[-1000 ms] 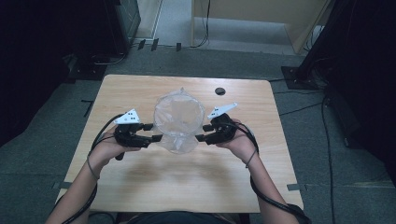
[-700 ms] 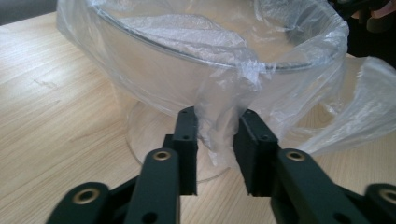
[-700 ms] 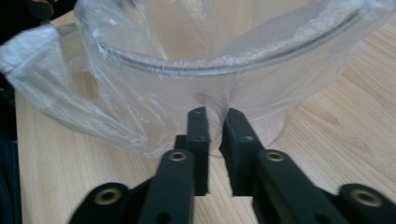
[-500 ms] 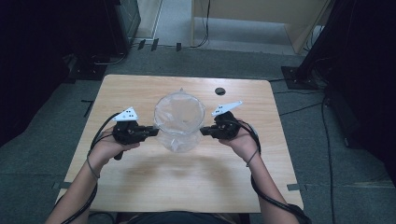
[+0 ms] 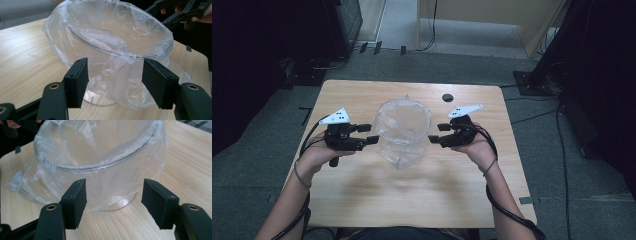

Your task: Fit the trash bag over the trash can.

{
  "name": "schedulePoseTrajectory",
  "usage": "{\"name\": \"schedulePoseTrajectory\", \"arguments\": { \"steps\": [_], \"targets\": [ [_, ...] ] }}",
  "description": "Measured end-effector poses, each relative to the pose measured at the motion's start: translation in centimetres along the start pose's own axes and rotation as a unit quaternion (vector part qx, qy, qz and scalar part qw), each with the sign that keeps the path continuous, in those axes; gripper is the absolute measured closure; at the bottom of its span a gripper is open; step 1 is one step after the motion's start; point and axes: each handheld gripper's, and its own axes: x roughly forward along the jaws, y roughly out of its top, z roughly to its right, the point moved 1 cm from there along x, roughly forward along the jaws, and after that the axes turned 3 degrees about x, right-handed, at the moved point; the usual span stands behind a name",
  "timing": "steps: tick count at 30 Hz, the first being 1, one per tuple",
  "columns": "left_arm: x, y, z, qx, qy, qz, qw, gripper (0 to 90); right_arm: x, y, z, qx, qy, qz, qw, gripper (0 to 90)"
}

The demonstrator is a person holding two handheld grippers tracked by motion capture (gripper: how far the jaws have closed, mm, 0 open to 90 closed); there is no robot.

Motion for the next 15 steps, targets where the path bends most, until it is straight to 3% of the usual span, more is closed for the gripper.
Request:
{"name": "schedulePoseTrajectory", "arguments": {
  "steps": [6, 10, 15],
  "targets": [
    [-0.2, 1.1, -0.8, -0.016, -0.005, -0.007, 0.9998, 37.0, -0.1, 0.3, 0.4, -0.003, 0.017, 0.004, 0.9998, 40.7],
    [0.3, 1.6, -1.2, -0.017, -0.013, -0.026, 0.9994, 37.0, -0.1, 0.4, 0.4, 0.000, 0.014, 0.000, 0.9999, 40.7],
    [0.6, 1.9, -1.5, -0.016, -0.023, -0.036, 0.9990, 37.0, 0.0, 0.7, 0.2, -0.016, 0.009, -0.003, 0.9998, 43.0]
  ]
}}
